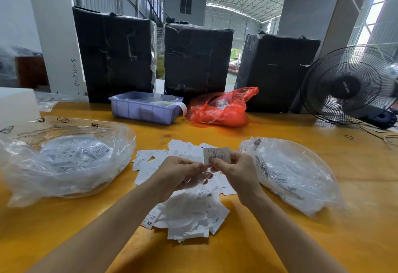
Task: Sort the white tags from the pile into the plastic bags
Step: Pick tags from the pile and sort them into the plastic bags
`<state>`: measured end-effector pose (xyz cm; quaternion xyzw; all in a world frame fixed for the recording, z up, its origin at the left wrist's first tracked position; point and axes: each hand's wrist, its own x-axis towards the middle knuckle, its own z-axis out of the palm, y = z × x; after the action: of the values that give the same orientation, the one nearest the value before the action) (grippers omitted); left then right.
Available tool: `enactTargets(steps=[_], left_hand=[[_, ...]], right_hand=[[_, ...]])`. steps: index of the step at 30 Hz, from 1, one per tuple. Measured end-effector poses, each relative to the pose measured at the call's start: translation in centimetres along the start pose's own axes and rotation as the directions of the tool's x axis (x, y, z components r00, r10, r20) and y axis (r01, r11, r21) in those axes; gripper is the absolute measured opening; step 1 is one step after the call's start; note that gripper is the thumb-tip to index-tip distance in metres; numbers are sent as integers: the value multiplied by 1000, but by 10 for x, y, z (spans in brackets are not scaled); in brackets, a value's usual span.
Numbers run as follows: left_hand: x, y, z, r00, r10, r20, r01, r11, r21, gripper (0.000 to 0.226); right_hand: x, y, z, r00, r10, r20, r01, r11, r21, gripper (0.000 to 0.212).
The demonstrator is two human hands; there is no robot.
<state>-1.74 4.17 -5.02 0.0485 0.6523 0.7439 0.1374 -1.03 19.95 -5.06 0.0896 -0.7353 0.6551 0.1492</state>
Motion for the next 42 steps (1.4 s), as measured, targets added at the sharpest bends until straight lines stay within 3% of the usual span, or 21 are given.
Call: enactTargets(steps=[17,27,42], left_hand=[[2,-1,-1,1000,-6,-18,5,999,-40,9],[1,1,-2,1000,-16,-18,15,999,-47,10],[2,-1,-2,1000,-10,-7,10,1000,7,13]], right_hand=[[2,3,0,996,85,26,-85,996,8,11],[0,-2,-1,997,79,-8,-78,996,51,13],[0,-1,0,1000,16,-6,-17,1000,-26,15]])
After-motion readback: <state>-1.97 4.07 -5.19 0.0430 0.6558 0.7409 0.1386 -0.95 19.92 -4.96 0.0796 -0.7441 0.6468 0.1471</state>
